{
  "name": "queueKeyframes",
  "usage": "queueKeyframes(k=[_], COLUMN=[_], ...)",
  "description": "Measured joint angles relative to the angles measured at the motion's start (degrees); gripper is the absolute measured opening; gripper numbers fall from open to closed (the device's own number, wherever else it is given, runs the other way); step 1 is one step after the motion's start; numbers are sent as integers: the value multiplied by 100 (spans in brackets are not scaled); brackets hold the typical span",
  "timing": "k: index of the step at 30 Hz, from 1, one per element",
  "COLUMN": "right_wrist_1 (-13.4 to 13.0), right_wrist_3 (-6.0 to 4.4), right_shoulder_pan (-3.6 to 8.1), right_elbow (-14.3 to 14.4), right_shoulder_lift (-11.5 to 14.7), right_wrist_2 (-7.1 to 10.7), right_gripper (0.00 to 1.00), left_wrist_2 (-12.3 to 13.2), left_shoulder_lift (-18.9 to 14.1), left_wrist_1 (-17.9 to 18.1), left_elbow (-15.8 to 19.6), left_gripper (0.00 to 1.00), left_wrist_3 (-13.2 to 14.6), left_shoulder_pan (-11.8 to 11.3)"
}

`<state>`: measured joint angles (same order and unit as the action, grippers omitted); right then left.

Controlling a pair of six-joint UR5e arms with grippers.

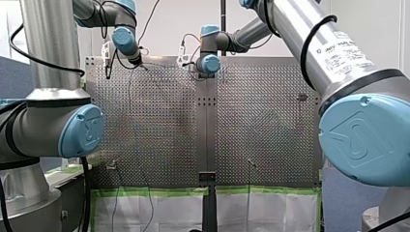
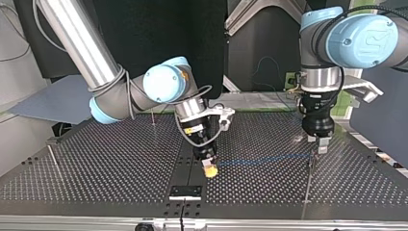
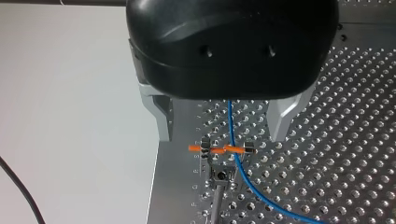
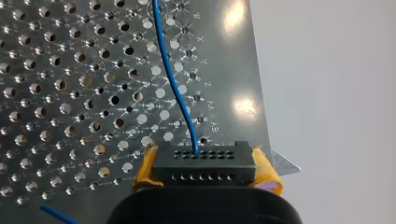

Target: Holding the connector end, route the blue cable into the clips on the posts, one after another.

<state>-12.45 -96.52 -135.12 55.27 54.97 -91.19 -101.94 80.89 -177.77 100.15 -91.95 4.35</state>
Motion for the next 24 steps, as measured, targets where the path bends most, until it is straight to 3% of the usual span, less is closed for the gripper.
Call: queueKeyframes(k=[15, 24], right_wrist_1=[15, 20], right_wrist_3=[-11, -9], right_shoulder_pan=[11, -16], right_elbow=[5, 4], right_shoulder_lift=[-11, -9], right_wrist_2=[12, 9], right_gripper=[0, 0], left_wrist_2=[2, 354], left_shoulder_lift=[-5, -8], left_wrist_1=[-165, -140], left_elbow=[1, 0], left_gripper=[98, 98], left_wrist_3=[-166, -182], left_shoulder_pan=[80, 231])
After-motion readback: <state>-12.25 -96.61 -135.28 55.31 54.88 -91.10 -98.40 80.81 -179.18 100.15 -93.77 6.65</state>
